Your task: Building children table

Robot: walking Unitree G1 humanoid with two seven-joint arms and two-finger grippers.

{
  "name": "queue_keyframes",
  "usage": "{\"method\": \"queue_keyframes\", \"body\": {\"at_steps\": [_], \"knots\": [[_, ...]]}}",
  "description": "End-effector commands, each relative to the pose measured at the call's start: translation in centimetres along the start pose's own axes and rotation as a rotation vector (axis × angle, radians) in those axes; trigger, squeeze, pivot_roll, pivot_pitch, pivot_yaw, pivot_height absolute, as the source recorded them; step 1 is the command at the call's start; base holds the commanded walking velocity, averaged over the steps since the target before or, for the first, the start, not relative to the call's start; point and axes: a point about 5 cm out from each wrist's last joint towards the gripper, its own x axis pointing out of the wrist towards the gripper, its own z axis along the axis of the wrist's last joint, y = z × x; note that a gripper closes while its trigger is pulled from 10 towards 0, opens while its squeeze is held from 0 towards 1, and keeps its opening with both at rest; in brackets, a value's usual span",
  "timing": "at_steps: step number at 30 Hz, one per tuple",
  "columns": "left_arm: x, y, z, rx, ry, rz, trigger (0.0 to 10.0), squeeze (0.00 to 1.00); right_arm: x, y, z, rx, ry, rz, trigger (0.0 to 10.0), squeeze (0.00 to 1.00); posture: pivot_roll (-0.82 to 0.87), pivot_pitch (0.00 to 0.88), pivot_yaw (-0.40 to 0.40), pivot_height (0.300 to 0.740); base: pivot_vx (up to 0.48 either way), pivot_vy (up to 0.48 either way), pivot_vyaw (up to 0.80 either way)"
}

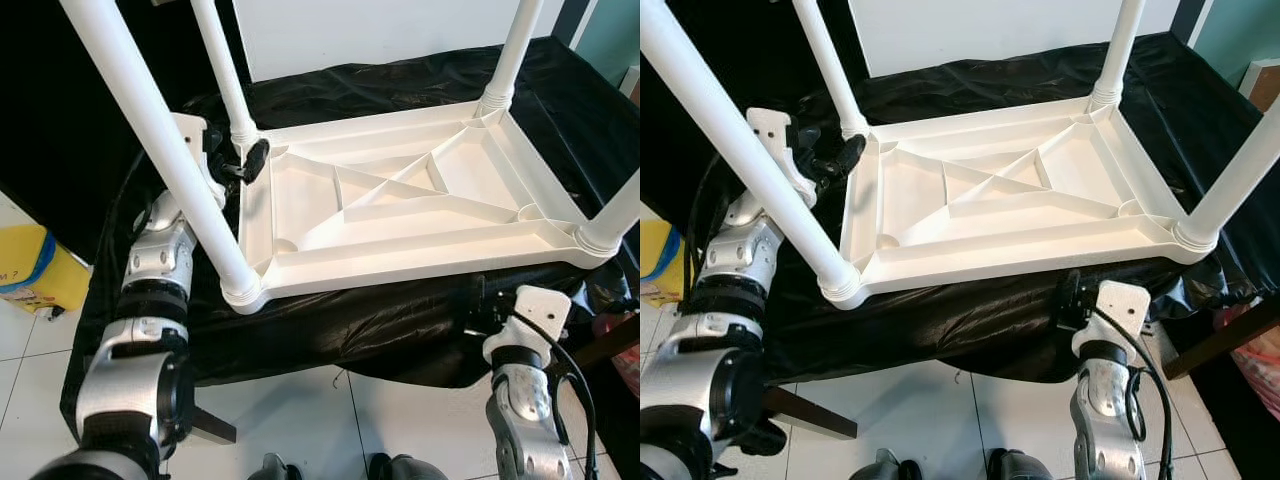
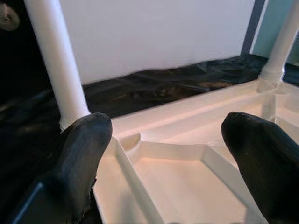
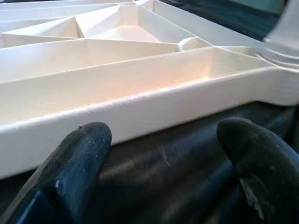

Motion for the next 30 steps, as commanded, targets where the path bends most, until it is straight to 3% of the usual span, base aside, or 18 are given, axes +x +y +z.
{"method": "queue_keyframes", "body": {"at_steps": [1, 4, 7, 11, 13, 15, 22, 25, 30], "knots": [[-0.1, -1.6, -0.5, -0.015, 0.014, -0.179, 10.0, 0.00, -0.1, -0.2, -0.8, 0.003, 0.046, -0.003, 10.0, 0.00, -0.18, 0.151, 0.035, 0.740, 0.000, 0.000, 0.00], [-0.5, -2.1, -0.6, -0.030, 0.007, -0.207, 10.0, 0.00, 0.4, -0.1, -0.9, 0.004, 0.053, 0.007, 10.0, 0.00, -0.16, 0.157, 0.022, 0.740, 0.000, 0.000, 0.00], [-2.5, -5.0, -0.8, -0.083, -0.022, -0.279, 10.0, 0.00, 2.8, 0.7, -0.9, 0.019, 0.073, 0.053, 10.0, 0.00, -0.09, 0.166, -0.020, 0.740, 0.000, 0.000, 0.00], [-3.4, -6.8, -0.8, -0.126, -0.031, -0.308, 10.0, 0.00, 4.0, 1.5, -0.8, 0.033, 0.081, 0.091, 10.0, 0.00, -0.05, 0.171, -0.042, 0.740, 0.000, 0.000, 0.00], [-4.7, -8.6, -1.0, -0.159, -0.026, -0.325, 10.0, 0.00, 5.5, 3.2, -0.5, 0.034, 0.079, 0.167, 10.0, 0.00, -0.02, 0.174, -0.061, 0.740, 0.000, 0.000, 0.00], [-5.3, -9.3, -1.1, -0.174, -0.021, -0.323, 10.0, 0.00, 6.2, 4.2, -0.3, 0.036, 0.085, 0.224, 10.0, 0.00, 0.00, 0.177, -0.072, 0.740, 0.000, 0.000, 0.00], [-5.4, -11.1, -0.3, -0.219, -0.038, -0.302, 10.0, 0.00, 7.7, 6.3, -0.1, 0.038, 0.104, 0.343, 10.0, 0.00, 0.02, 0.176, -0.080, 0.740, 0.000, 0.000, 0.00], [-4.4, -12.5, 0.3, -0.255, -0.052, -0.260, 10.0, 0.00, 9.3, 7.2, 0.4, 0.004, 0.087, 0.371, 10.0, 0.00, 0.03, 0.173, -0.075, 0.740, 0.000, 0.000, 0.00], [-3.8, -13.2, 0.2, -0.263, -0.035, -0.229, 10.0, 0.00, 10.2, 7.2, 0.7, -0.011, 0.079, 0.362, 10.0, 0.00, 0.03, 0.168, -0.065, 0.740, 0.000, 0.000, 0.00]]}}
